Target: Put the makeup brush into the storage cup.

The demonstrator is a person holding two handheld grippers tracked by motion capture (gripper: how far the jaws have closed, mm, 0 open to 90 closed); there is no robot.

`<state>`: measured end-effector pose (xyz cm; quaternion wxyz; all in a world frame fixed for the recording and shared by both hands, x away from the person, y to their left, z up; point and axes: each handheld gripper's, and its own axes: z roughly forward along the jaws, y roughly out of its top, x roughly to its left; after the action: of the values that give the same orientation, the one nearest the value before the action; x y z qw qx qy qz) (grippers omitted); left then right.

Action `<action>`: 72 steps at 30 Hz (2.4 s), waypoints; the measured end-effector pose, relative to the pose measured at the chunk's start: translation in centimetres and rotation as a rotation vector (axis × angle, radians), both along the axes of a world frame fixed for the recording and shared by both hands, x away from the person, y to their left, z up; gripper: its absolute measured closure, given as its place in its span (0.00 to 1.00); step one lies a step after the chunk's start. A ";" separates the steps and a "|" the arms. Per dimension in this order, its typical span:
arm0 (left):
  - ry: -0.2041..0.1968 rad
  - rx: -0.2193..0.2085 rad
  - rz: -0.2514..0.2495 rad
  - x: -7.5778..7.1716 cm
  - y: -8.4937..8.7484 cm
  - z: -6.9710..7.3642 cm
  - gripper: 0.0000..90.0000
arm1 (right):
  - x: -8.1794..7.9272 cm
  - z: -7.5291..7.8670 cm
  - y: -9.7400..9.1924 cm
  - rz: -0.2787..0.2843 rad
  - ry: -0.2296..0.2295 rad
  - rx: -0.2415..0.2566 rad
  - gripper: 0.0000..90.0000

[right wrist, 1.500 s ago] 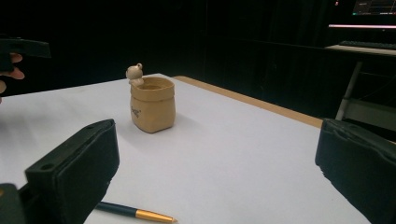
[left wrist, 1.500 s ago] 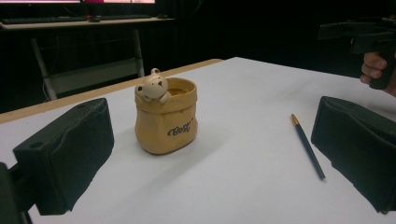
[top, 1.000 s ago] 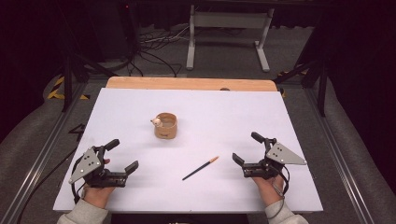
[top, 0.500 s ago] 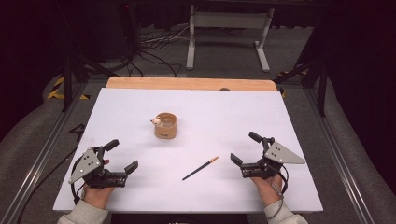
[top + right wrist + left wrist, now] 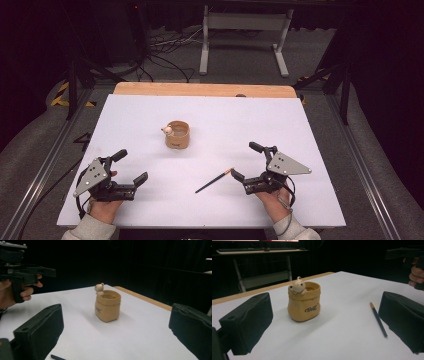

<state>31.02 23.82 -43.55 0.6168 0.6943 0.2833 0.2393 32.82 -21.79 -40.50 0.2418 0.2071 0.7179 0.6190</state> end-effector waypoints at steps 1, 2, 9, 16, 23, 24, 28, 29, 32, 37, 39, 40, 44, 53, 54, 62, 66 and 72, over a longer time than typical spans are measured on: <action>0.000 0.000 0.000 0.0 0.0 0.0 0.00 | 0.1 0.1 0.3 0.009 0.008 -0.004 0.00; 0.001 0.000 0.000 0.0 0.0 0.0 0.00 | 0.1 0.2 0.4 0.017 0.015 -0.008 0.00; 0.010 0.008 -0.008 0.0 -0.2 -0.1 0.00 | 0.9 0.9 1.4 0.091 0.085 -0.028 0.01; 0.014 0.009 -0.010 0.1 -0.3 -0.2 0.00 | 2.1 2.5 2.0 0.137 0.168 -0.135 0.02; 0.026 0.011 -0.030 0.2 -0.1 -0.2 0.00 | 3.0 4.2 2.9 0.139 0.221 -0.306 0.02; 0.027 0.014 -0.024 0.2 -0.1 -0.1 0.00 | 3.1 4.4 3.1 0.142 0.227 -0.322 0.02; 0.033 0.004 -0.031 0.2 0.0 -0.2 0.00 | 3.6 5.0 3.8 0.144 0.238 -0.427 0.03; 0.036 0.003 -0.034 0.2 0.1 -0.1 0.00 | 3.8 5.1 4.0 0.144 0.239 -0.451 0.03; 0.036 0.003 -0.034 0.2 0.1 -0.1 0.00 | 4.1 5.3 4.5 0.153 0.251 -0.512 0.03; 0.037 0.006 -0.035 0.2 0.1 -0.1 0.00 | 4.8 5.5 5.8 0.173 0.283 -0.655 0.04; 0.036 0.005 -0.037 0.2 0.1 -0.1 0.00 | 5.0 5.6 6.1 0.181 0.294 -0.702 0.04; 0.035 0.006 -0.038 0.2 0.0 -0.1 0.00 | 5.1 5.6 6.3 0.184 0.296 -0.724 0.04; 0.034 0.015 -0.043 0.2 0.0 -0.1 0.00 | 5.5 5.7 7.0 0.201 0.318 -0.790 0.04; 0.032 0.017 -0.049 0.2 0.0 -0.2 0.00 | 6.0 5.9 8.7 0.236 0.338 -0.924 0.04; 0.034 0.015 -0.048 0.2 0.0 -0.2 0.00 | 6.1 6.0 9.0 0.243 0.336 -0.938 0.04; 0.038 0.013 -0.055 0.2 0.1 -0.2 0.00 | 6.5 5.9 9.8 0.255 0.369 -0.997 0.04; 0.039 0.010 -0.055 0.2 0.1 -0.2 0.00 | 6.8 5.3 10.2 0.276 0.404 -1.013 0.04; 0.040 0.007 -0.056 0.2 0.2 -0.2 0.00 | 7.3 4.0 10.7 0.309 0.488 -1.036 0.05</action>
<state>31.24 23.98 -43.70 0.6152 0.7086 0.2752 0.2090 40.11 -11.08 -36.47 0.0465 0.0915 0.9833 0.1503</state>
